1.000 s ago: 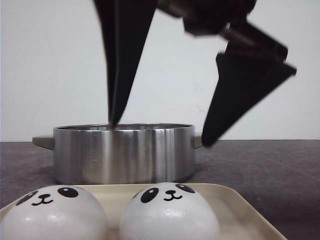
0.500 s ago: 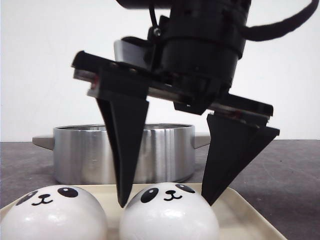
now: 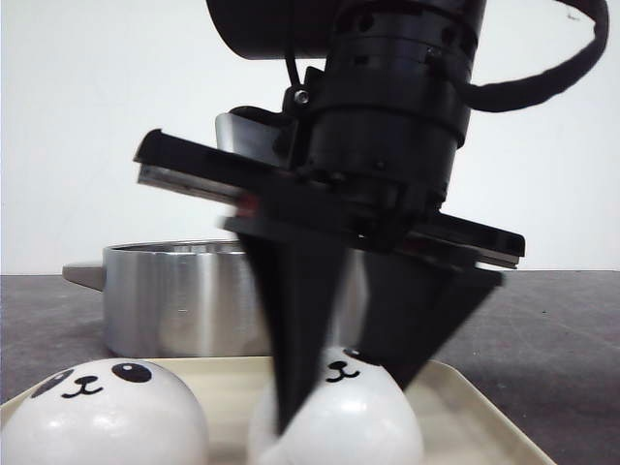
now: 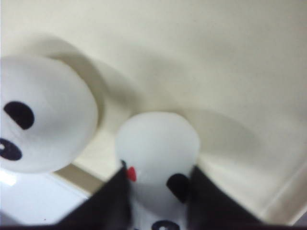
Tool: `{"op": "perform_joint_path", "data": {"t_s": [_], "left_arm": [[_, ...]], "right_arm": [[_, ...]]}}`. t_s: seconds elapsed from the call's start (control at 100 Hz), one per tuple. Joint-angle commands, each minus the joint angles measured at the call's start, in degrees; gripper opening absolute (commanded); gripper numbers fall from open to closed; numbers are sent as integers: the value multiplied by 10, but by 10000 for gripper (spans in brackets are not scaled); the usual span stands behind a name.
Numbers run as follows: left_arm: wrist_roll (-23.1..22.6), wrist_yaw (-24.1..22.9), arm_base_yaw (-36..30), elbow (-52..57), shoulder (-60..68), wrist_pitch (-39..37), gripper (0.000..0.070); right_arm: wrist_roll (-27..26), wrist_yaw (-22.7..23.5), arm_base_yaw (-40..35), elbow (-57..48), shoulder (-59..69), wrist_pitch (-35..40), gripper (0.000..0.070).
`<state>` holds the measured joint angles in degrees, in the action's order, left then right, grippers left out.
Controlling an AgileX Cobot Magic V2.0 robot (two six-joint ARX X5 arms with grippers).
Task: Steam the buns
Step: 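Lift the bun with the right gripper and lower it into the pot, then open the right gripper beside the other buns and withdraw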
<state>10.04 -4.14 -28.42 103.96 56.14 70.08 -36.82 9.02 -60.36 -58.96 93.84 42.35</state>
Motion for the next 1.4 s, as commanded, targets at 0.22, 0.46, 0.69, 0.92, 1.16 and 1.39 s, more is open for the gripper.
{"op": "perform_joint_path", "data": {"t_s": [0.22, 0.46, 0.69, 0.92, 1.16, 1.39], "left_arm": [[-4, 3, -4, 14, 3, -6, 700], [-4, 3, -4, 14, 4, -10, 700], [-4, 3, -4, 14, 4, -24, 700], [-4, 3, -4, 14, 4, -23, 700], [-3, 3, -4, 14, 4, -16, 700], [-3, 3, -4, 14, 4, -6, 700]], "right_arm": [[16, -15, -8, -43, -46, 5, 12], [45, -43, -12, -186, -124, 68, 10], [125, -89, 64, -302, -96, 50, 7], [139, -30, 162, -310, 0, 5, 7], [143, 4, 200, -310, 116, 2, 7], [148, 4, 201, -310, 182, 4, 7]]}}
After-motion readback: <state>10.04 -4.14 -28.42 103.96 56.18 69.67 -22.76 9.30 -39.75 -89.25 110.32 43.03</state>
